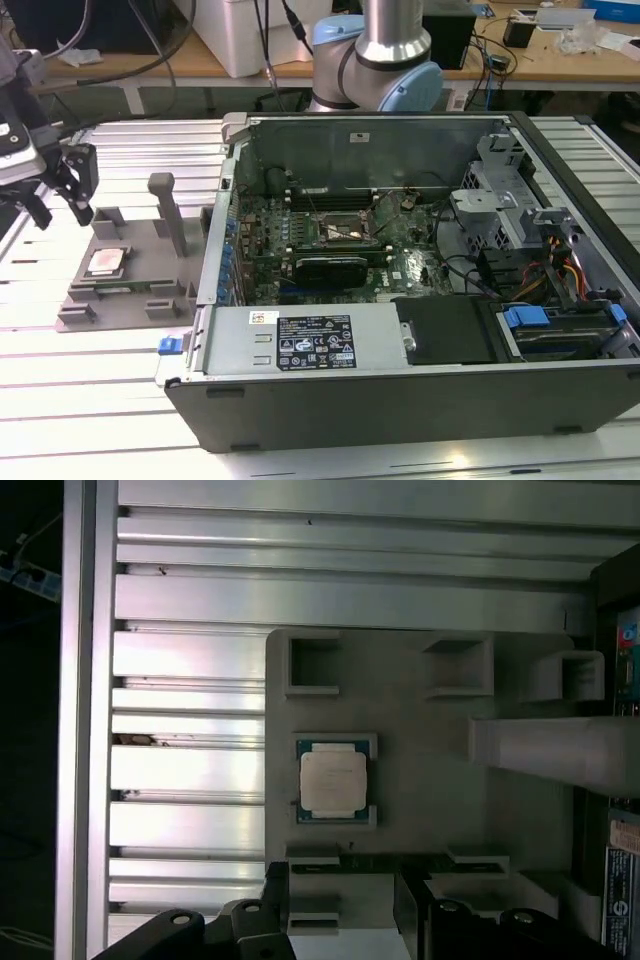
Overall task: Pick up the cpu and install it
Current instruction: 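Pick up the cpu and move it towards the insertion slot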
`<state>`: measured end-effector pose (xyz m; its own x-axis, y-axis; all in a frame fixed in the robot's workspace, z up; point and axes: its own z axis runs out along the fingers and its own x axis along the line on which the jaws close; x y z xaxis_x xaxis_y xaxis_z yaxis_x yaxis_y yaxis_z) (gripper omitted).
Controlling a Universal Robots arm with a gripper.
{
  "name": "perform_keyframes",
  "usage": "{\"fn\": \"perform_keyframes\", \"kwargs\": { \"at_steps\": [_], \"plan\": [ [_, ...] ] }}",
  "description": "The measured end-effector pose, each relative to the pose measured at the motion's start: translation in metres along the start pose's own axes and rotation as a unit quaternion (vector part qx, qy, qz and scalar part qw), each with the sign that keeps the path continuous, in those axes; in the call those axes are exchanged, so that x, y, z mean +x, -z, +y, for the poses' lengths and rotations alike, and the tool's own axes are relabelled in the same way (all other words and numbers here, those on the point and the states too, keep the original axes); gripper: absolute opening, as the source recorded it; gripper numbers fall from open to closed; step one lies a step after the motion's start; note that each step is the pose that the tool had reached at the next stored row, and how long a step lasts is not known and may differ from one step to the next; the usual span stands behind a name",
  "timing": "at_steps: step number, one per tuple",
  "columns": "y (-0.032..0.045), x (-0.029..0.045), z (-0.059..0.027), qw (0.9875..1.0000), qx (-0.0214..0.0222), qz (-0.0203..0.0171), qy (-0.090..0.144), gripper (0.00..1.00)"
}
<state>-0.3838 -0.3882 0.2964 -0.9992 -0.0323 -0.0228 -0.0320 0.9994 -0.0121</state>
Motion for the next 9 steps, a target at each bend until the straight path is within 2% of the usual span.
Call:
{"fn": "perform_keyframes", "kwargs": {
  "at_steps": [9],
  "plan": [
    [-0.0171, -0.0002, 0.0013, 1.0, -0.0001, -0.0001, 0.004, 0.54]
  ]
}}
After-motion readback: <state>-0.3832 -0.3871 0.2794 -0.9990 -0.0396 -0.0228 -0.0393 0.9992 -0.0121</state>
